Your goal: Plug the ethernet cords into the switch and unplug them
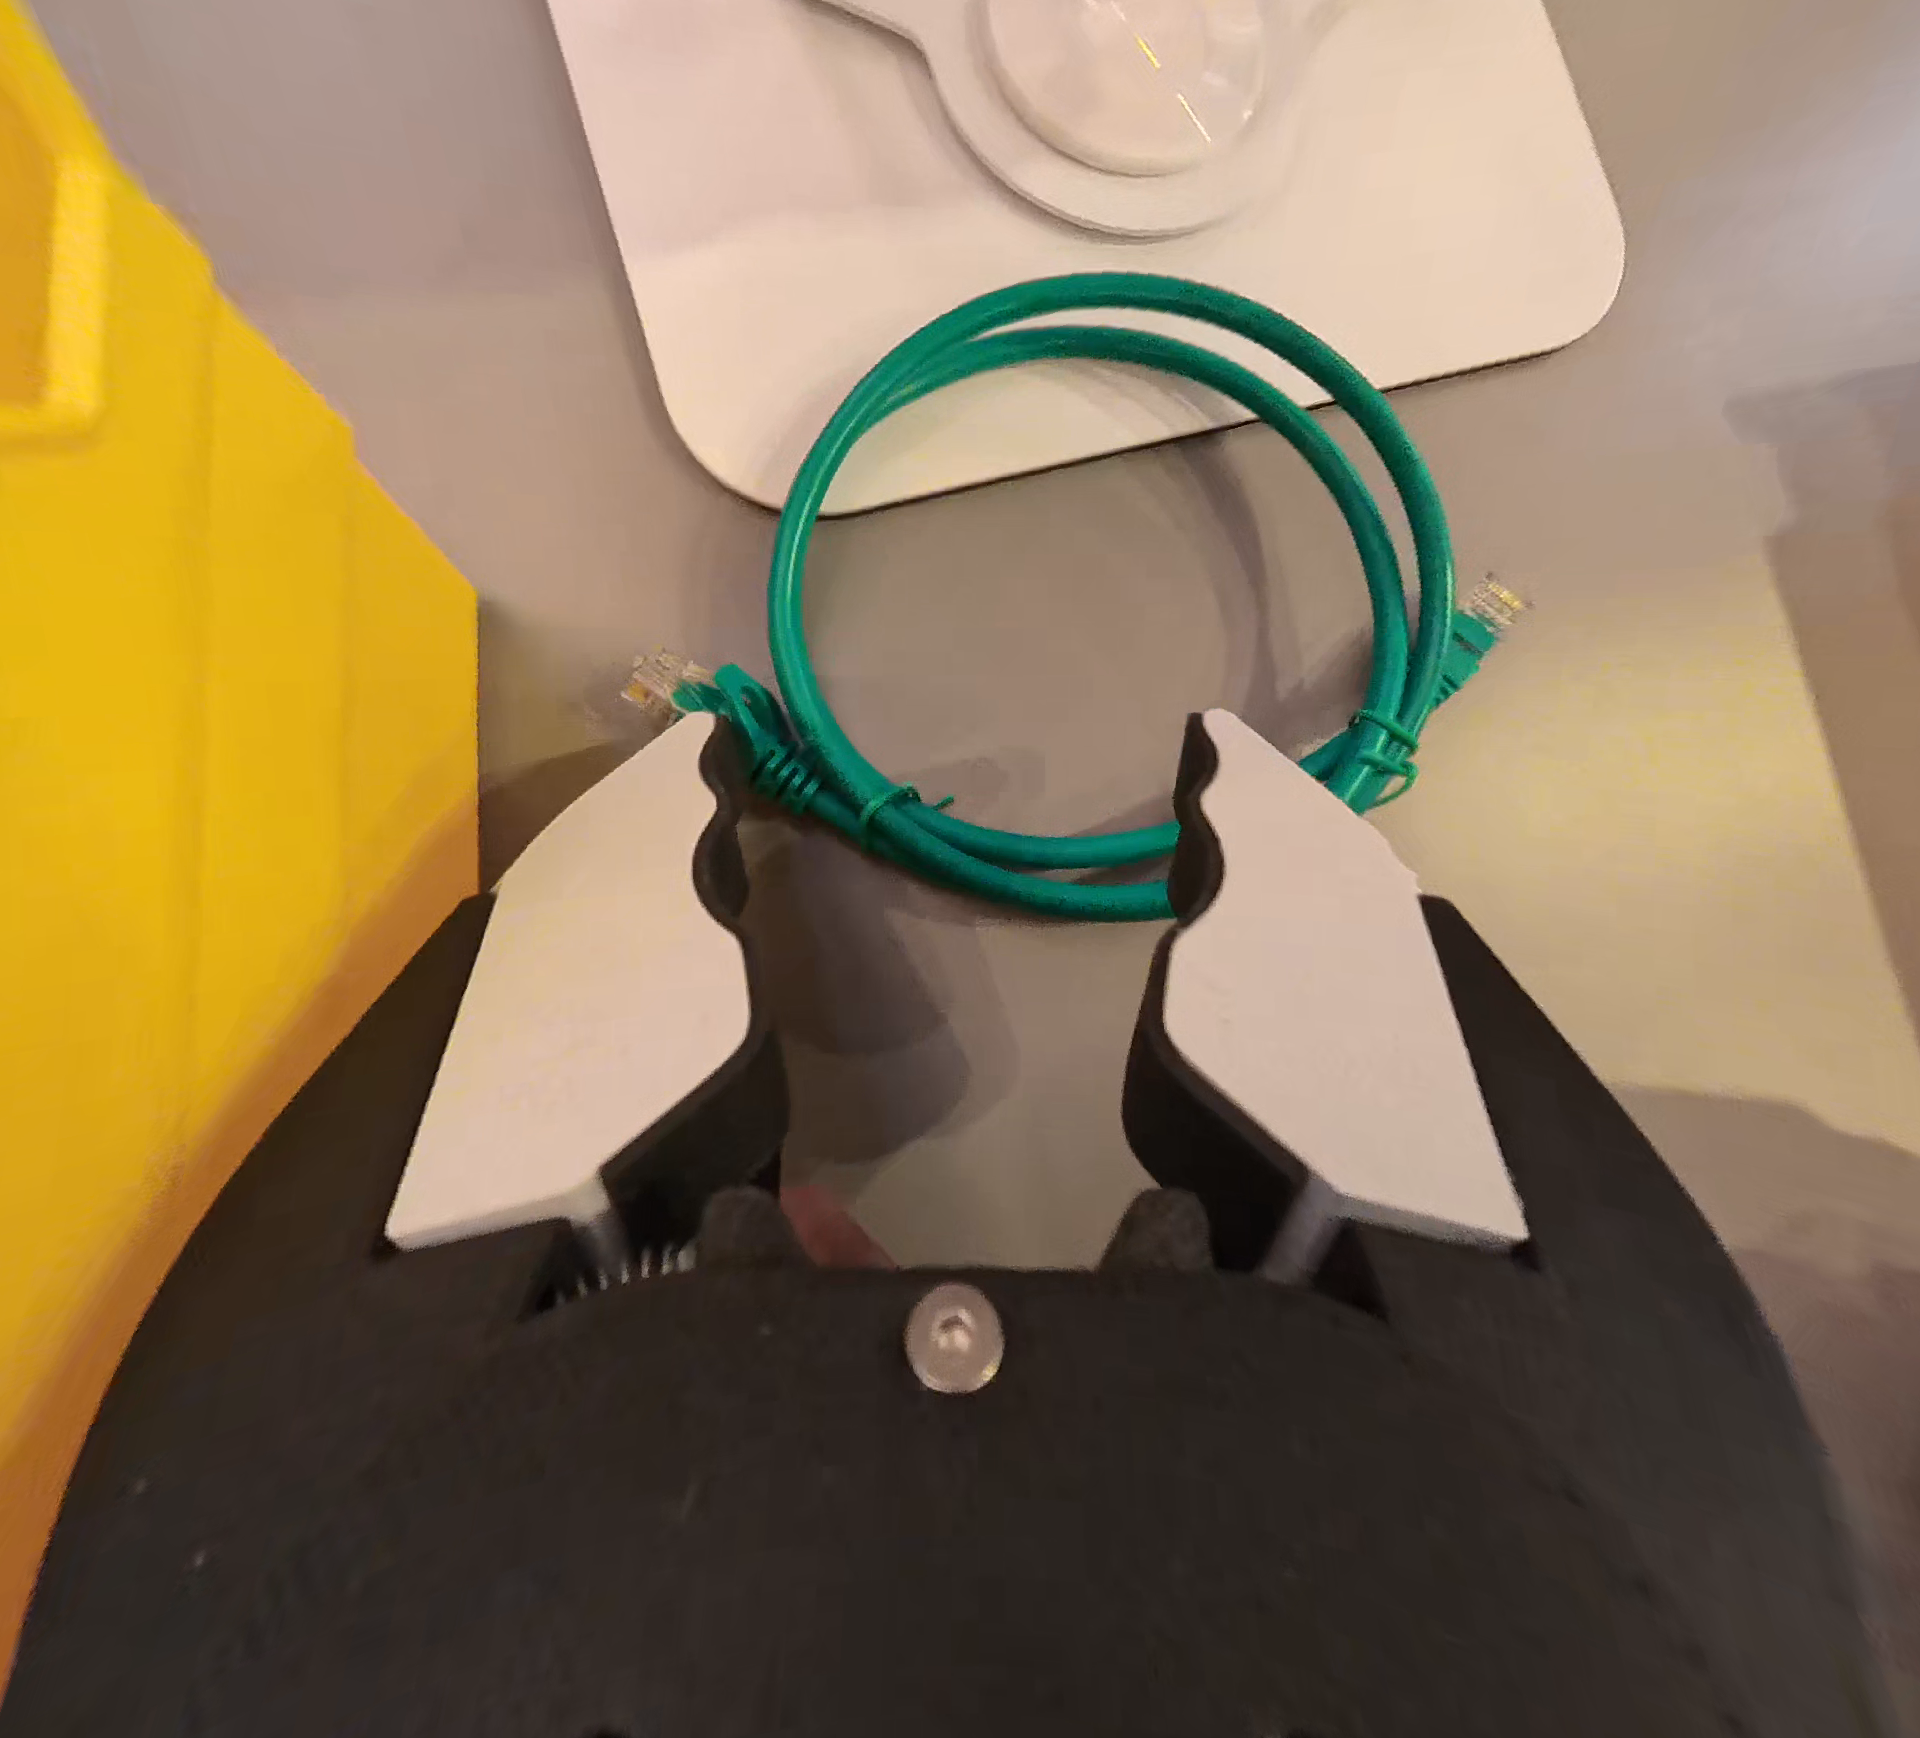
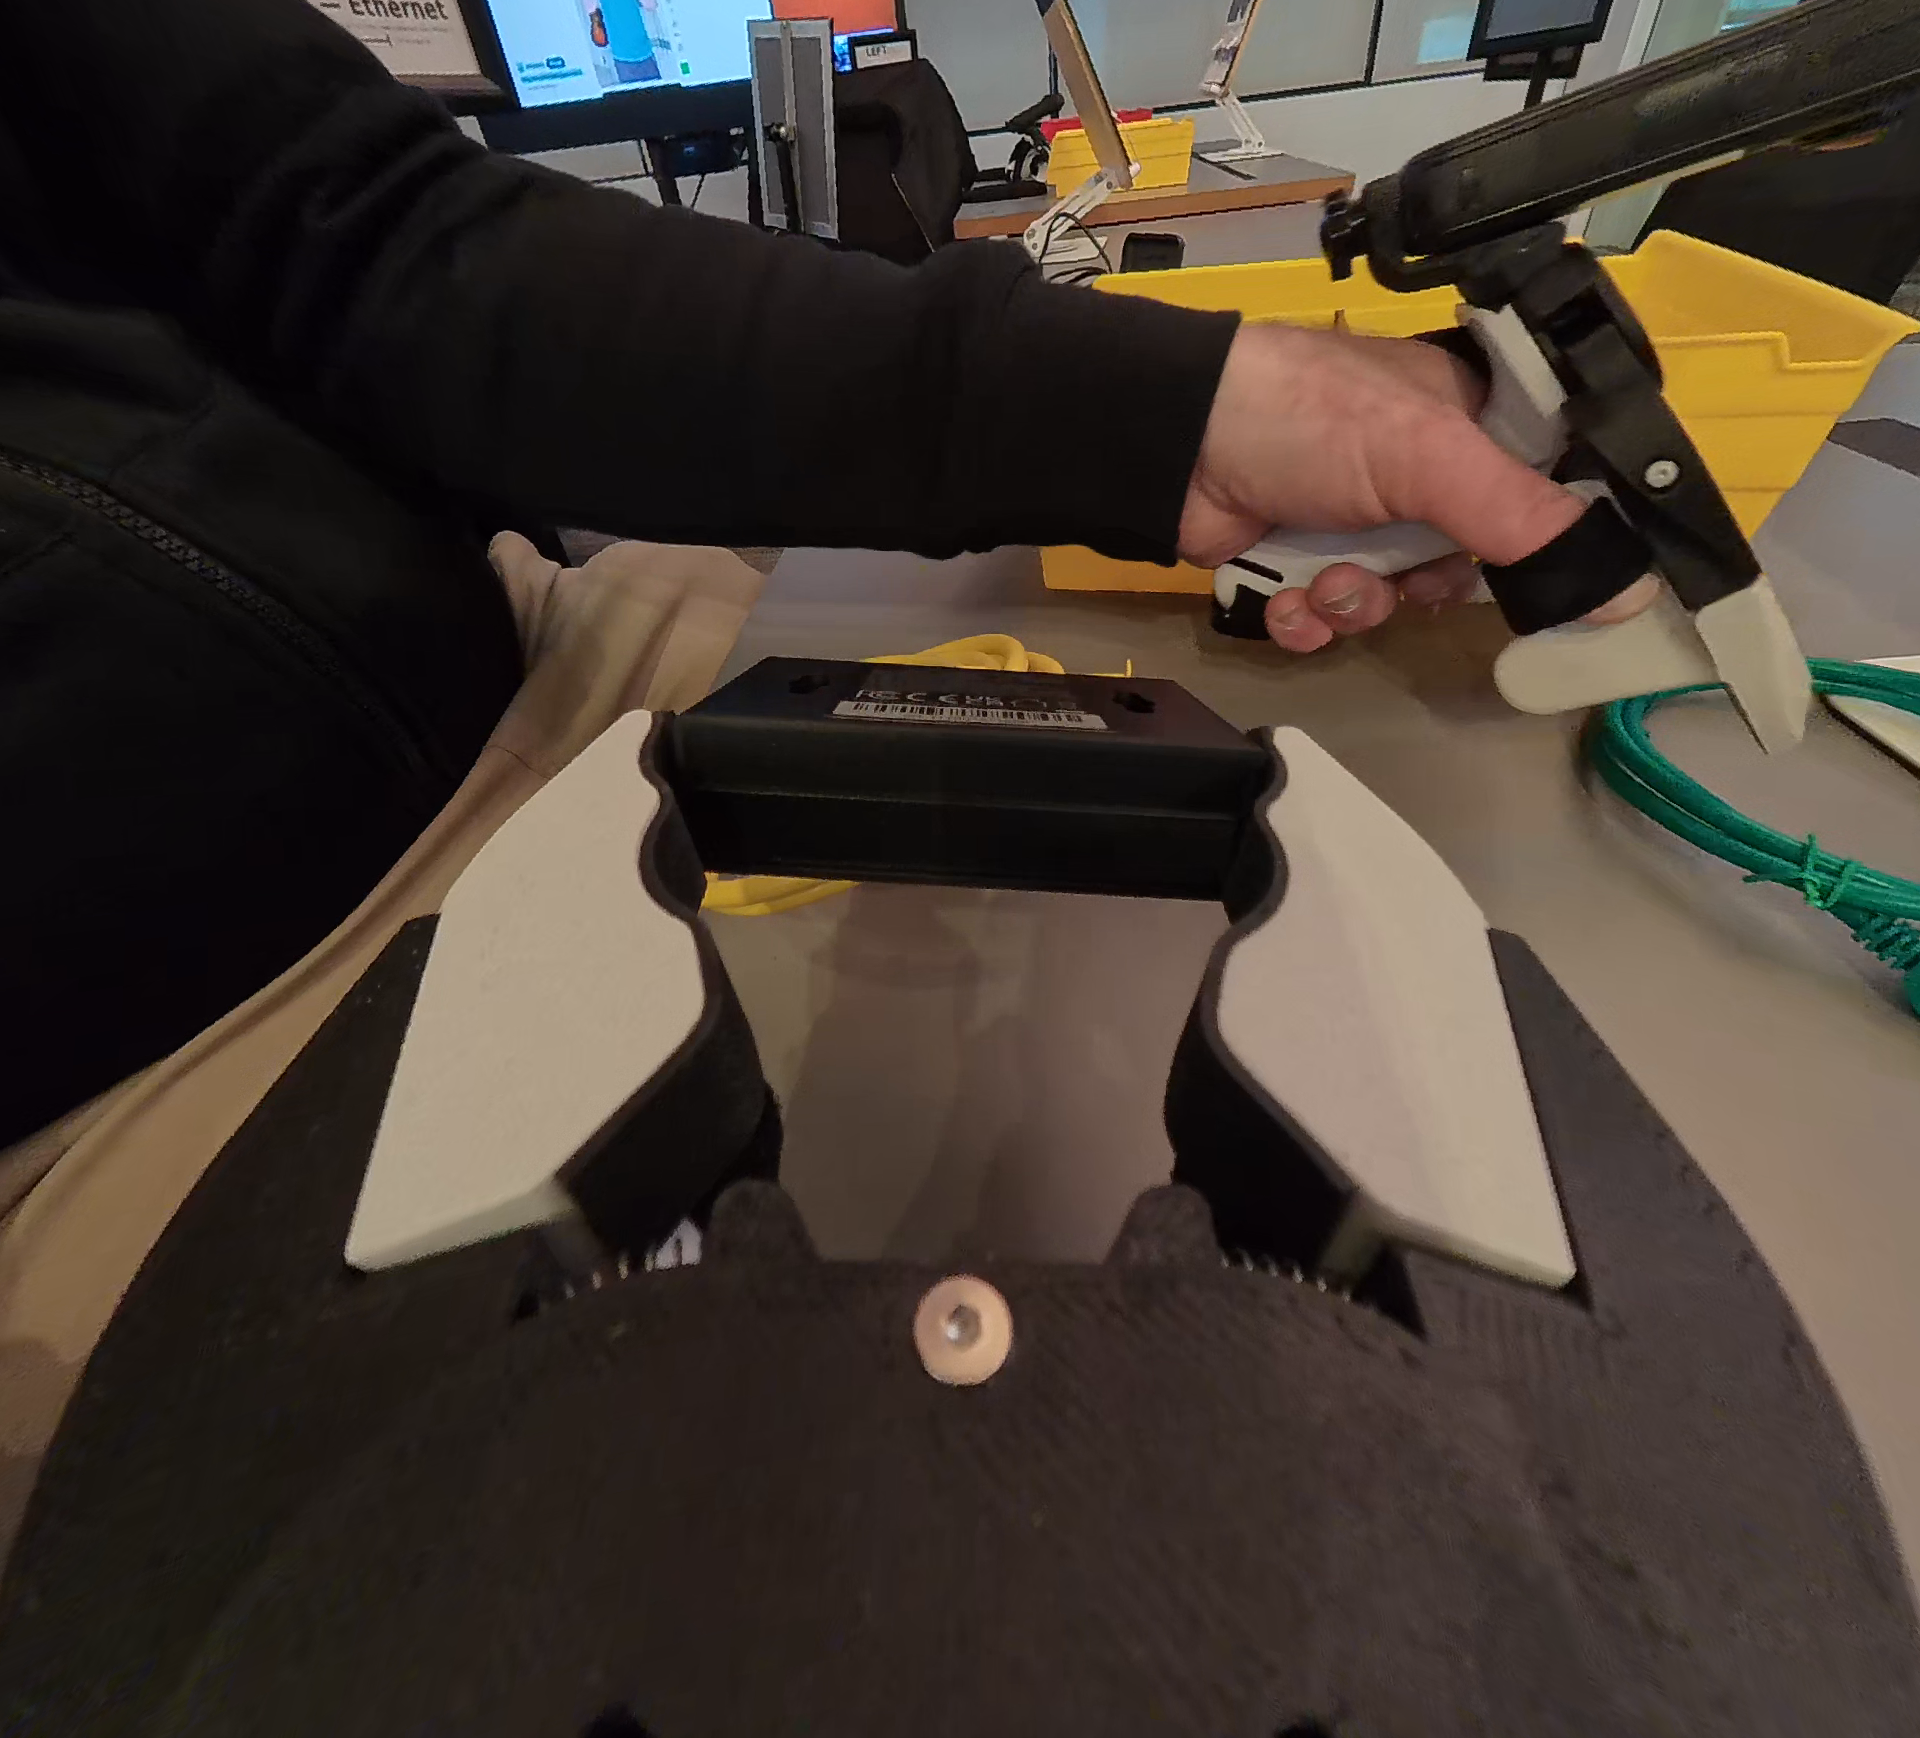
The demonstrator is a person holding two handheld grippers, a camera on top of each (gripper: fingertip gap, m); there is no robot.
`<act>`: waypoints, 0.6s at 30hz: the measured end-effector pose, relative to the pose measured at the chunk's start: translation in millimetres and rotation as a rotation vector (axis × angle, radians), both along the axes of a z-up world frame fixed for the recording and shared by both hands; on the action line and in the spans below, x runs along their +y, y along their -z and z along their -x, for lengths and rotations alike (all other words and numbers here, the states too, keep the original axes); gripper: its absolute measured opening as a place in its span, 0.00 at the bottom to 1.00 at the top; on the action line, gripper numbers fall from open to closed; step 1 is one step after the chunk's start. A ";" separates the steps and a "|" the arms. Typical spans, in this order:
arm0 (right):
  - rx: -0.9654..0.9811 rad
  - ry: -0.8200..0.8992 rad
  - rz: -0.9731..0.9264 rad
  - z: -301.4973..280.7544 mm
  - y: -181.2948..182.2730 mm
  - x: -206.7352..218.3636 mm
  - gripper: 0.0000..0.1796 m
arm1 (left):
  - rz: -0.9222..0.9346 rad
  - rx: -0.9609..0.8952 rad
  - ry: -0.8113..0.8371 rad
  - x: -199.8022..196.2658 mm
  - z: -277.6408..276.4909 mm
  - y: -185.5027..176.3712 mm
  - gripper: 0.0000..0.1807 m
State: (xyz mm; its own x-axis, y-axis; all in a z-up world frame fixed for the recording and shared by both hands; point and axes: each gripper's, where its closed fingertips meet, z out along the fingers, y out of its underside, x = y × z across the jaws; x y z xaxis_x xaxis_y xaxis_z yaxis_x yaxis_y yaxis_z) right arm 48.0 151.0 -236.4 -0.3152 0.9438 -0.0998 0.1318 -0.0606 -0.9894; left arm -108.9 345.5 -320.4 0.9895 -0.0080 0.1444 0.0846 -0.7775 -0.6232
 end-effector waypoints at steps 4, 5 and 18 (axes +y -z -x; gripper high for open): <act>-0.001 0.001 -0.003 -0.1 0.3 -0.2 0.56 | 0.033 0.175 0.078 8.1 1.5 5.8 0.27; -0.001 0.001 -0.003 -0.3 0.2 -0.4 0.56 | 0.035 0.243 0.103 10.0 3.7 7.0 0.21; -0.013 -0.012 -0.009 -0.3 2.0 -3.1 0.56 | 0.132 0.596 0.671 15.2 -17.7 3.1 0.04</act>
